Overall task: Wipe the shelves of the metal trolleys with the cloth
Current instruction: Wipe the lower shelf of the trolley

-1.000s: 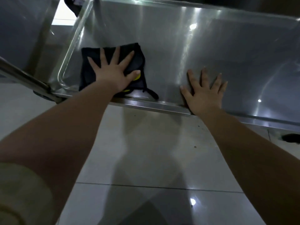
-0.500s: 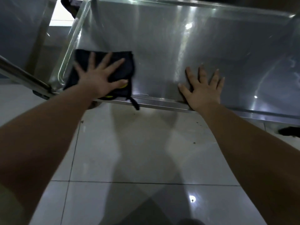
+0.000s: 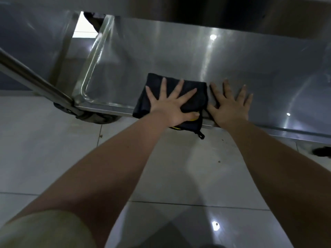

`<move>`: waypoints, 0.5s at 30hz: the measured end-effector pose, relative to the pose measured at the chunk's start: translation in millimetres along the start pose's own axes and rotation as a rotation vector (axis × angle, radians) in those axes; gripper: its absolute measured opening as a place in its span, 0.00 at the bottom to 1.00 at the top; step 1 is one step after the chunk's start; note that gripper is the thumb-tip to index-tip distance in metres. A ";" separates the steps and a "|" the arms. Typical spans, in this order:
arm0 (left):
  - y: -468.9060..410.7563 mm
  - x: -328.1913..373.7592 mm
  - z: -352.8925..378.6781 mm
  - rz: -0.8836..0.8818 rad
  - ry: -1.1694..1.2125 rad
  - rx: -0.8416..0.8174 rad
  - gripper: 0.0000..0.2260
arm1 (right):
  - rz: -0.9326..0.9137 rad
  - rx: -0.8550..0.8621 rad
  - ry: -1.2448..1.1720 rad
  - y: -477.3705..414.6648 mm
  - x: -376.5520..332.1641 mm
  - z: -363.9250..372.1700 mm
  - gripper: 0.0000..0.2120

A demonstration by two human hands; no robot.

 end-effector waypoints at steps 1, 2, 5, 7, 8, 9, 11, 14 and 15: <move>6.4 -21.6 -2.8 -0.045 -0.002 0.005 0.38 | 0.004 -0.001 -0.017 0.1 0.2 -0.7 0.33; 15.2 -47.6 -5.9 -0.102 -0.005 0.005 0.39 | 0.009 -0.002 -0.034 0.3 0.4 -1.2 0.34; 55.9 -134.5 -18.8 -0.285 0.045 0.007 0.41 | 0.021 0.004 -0.041 0.2 -0.3 -2.4 0.35; 80.2 -175.0 -24.7 -0.364 0.062 -0.018 0.42 | 0.024 0.009 -0.025 0.1 -2.2 -1.5 0.36; 86.3 -184.6 -24.9 -0.376 0.053 -0.036 0.43 | 0.025 0.014 -0.021 0.5 -3.4 -0.8 0.36; 87.8 -187.3 -23.7 -0.377 0.044 -0.045 0.44 | 0.025 0.020 -0.018 1.0 -4.8 0.1 0.36; 78.2 -173.5 -21.5 -0.353 0.051 -0.023 0.44 | 0.029 0.027 -0.013 1.7 -6.2 0.9 0.35; 42.5 -110.4 -17.1 -0.242 0.018 -0.001 0.43 | 0.036 0.025 -0.008 0.9 -5.4 0.5 0.35; 29.4 -80.6 -14.0 -0.193 -0.010 -0.012 0.43 | 0.036 0.024 -0.010 0.6 -4.6 0.5 0.35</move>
Point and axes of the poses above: each hand's wrist, its own y-axis away from the middle knuckle, its own z-axis out of the palm, x = y × z, the point moved 8 cm from there along -y, towards the middle knuckle, and after that the axes turned 14 degrees about z, right-handed, at the moved point
